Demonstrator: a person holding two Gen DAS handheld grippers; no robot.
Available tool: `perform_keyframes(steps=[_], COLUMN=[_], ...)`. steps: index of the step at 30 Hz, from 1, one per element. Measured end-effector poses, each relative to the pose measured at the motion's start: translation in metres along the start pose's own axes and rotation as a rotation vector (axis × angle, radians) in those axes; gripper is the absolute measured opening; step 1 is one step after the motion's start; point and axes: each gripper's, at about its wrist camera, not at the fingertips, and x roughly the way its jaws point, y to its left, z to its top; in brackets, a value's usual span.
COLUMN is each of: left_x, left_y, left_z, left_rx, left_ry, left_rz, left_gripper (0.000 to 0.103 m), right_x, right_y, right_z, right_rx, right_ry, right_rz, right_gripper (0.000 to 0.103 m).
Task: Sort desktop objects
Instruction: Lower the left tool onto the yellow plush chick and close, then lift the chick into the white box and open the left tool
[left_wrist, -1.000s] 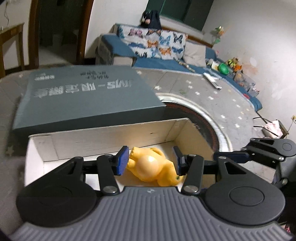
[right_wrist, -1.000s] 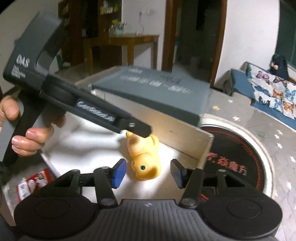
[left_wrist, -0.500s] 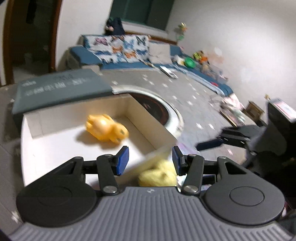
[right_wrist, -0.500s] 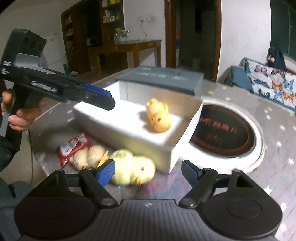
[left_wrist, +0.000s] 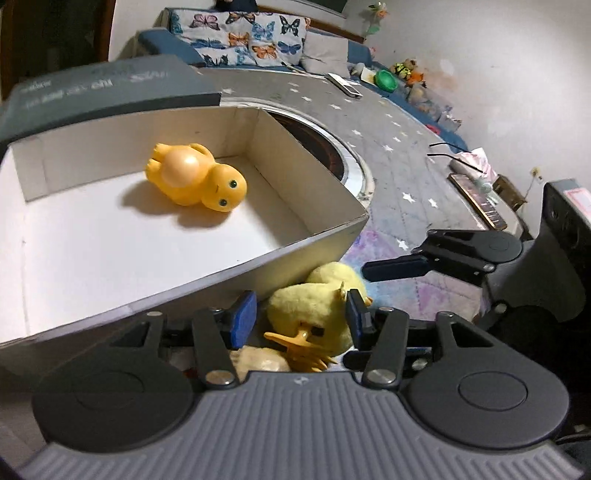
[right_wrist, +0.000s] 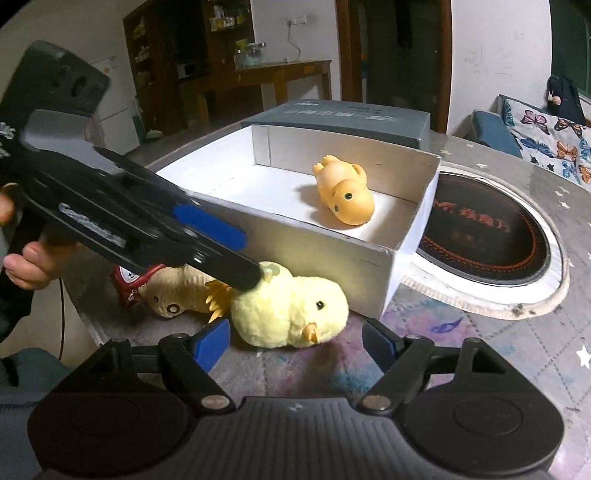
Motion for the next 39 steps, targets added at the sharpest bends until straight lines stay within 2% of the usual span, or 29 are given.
perform_keyframes(steps=[5, 7, 18, 28, 33, 39], left_x=[-0.001, -0.002, 0.004, 0.008, -0.008, -0.043], left_y=[-0.001, -0.001, 0.001, -0.004, -0.014, -0.027], left_z=[-0.002, -0.003, -0.006, -0.006, -0.001, 0.016], left_rx=[-0.003, -0.009, -0.059, -0.061, -0.037, 0.022], left_ry=[0.007, 0.014, 0.041, 0.042, 0.009, -0.099], left_rz=[-0.007, -0.013, -0.076, -0.090, -0.095, -0.078], left_gripper=[0.057, 0.057, 0.057, 0.056, 0.056, 0.056], right_x=[0.009, 0.011, 0.016, 0.013, 0.002, -0.027], right_y=[0.001, 0.001, -0.001, 0.001, 0.004, 0.012], right_z=[0.001, 0.000, -0.002, -0.004, 0.000, 0.023], right_rx=[0.004, 0.004, 0.016, 0.023, 0.022, -0.029], right_ry=[0.005, 0.007, 0.013, 0.005, 0.000, -0.052], right_rz=[0.004, 0.004, 0.008, -0.001, -0.007, -0.029], right_gripper=[0.079, 0.075, 0.073, 0.070, 0.070, 0.070])
